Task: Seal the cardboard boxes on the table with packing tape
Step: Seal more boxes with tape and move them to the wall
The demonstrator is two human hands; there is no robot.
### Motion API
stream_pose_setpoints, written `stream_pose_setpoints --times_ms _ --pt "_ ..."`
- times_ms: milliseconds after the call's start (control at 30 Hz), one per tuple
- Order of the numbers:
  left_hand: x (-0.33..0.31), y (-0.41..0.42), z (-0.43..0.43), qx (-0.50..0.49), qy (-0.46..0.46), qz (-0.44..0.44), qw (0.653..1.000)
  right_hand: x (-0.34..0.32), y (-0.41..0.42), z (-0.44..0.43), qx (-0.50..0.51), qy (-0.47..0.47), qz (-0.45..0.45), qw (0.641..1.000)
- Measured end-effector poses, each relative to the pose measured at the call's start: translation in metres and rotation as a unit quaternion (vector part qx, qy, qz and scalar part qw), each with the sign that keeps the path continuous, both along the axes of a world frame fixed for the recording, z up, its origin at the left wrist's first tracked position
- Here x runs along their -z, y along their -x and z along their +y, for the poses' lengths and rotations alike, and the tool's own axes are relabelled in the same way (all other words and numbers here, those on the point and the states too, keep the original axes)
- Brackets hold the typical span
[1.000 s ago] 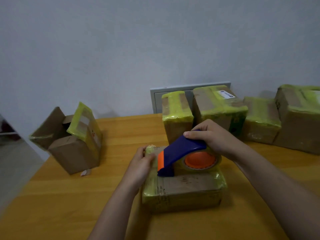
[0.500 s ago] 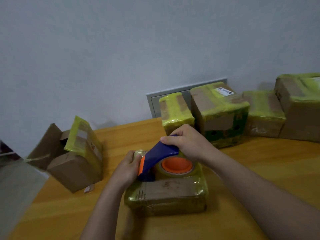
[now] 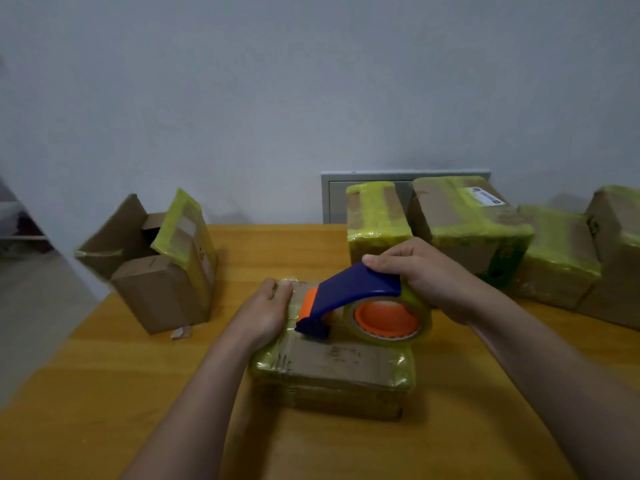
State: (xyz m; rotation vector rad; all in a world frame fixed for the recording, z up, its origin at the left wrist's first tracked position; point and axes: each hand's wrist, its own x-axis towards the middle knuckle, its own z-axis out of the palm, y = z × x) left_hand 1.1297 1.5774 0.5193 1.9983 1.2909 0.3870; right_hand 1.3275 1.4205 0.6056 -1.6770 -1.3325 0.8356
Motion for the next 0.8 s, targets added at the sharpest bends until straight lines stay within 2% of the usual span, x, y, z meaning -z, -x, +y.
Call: stream_pose_setpoints --times_ms 200,333,400,533,800 --pt "-0.002 -0.001 -0.005 -0.012 -0.005 0.014 1.000 -0.001 -0.011 -0.014 0.043 -0.011 -0.056 0.997" --pt "-0.007 -0.002 -0.009 -0.025 -0.120 0.156 0.980 0.003 -0.003 -0.007 0.045 -0.024 -0.091 0.995" --pt "-0.012 -0.002 -0.014 -0.014 -0.170 0.194 0.966 0.002 -0.004 -0.005 0.052 -0.019 -0.088 0.995" --pt "-0.009 -0.009 -0.031 0.025 -0.150 0.211 0.966 0.004 -0.004 -0.006 0.054 -0.020 -0.085 0.995" --pt "-0.006 -0.007 -0.033 0.030 -0.137 0.219 0.965 -0.001 -0.006 -0.007 0.015 0.004 -0.065 0.998"
